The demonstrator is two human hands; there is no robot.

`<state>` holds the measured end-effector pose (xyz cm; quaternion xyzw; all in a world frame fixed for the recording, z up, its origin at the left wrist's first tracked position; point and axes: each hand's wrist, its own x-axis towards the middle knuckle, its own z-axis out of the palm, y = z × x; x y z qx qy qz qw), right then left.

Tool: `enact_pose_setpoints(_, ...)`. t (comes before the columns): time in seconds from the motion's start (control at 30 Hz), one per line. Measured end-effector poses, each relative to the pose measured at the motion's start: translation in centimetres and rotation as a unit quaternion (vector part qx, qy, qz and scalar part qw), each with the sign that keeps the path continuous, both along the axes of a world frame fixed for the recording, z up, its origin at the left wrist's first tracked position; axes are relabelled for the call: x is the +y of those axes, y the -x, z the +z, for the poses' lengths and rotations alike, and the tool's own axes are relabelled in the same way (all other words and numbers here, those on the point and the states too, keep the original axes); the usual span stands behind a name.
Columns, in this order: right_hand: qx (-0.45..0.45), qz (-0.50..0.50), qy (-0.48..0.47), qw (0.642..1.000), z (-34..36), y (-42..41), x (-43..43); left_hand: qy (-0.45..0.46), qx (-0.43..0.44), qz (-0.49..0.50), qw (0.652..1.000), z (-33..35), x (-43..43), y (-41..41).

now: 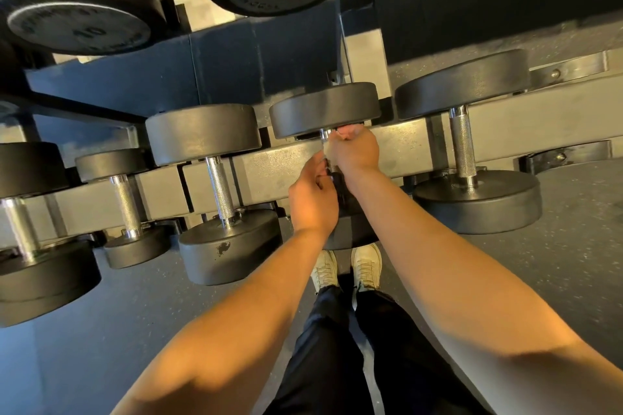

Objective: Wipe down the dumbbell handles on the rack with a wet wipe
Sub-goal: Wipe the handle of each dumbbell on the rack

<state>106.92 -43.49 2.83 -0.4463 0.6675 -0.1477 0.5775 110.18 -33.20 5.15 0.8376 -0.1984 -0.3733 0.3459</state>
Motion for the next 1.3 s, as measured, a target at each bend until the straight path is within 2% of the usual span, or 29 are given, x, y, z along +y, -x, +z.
enact_pose_setpoints(0.13,0.018,0.131,0.029,0.991,-0.3,2.1,1.1,0.006,0.019,0.018,1.0,-0.5,0.0,0.0)
enact_pose_setpoints(0.27,0.089,0.245,0.061,0.964,-0.3,3.7,1.9,0.016,0.025,0.025,0.999,-0.3,0.0,0.0)
enact_pose_setpoints(0.37,0.138,0.289,0.039,0.946,-0.4,4.6,2.5,0.015,0.033,0.035,0.999,0.3,0.0,0.2)
enact_pose_setpoints(0.5,0.217,0.342,-0.004,0.914,-0.5,4.9,3.1,0.018,0.051,0.111,0.992,0.4,0.2,-0.4)
enact_pose_setpoints(0.57,0.227,0.38,-0.024,0.897,-0.6,4.6,2.8,0.018,0.043,0.134,0.99,0.0,0.8,-0.6)
enact_pose_setpoints(0.67,0.232,0.424,-0.04,0.875,-0.5,4.1,2.3,-0.027,0.048,0.118,0.991,-0.6,2.7,0.1)
enact_pose_setpoints(0.73,0.238,0.41,-0.03,0.88,-0.4,4.1,2.5,-0.029,0.06,0.109,0.992,-1.1,3.7,0.4)
enact_pose_setpoints(1.0,0.276,0.246,0.046,0.928,0.4,4.6,4.4,-0.042,0.092,0.023,0.995,-1.2,4.1,-0.8)
enact_pose_setpoints(1.1,0.201,0.21,0.097,0.952,1.4,4.6,6.1,-0.017,0.11,-0.026,0.994,-0.8,4.3,-1.3)
enact_pose_setpoints(1.2,0.144,0.178,0.186,0.956,3.0,3.7,8.5,0.016,0.123,-0.065,0.99,0.4,4.5,-1.8)
enact_pose_setpoints(1.3,0.088,0.125,0.16,0.975,3.6,2.8,8.3,0.057,0.132,-0.089,0.986,1.0,4.1,-2.8)
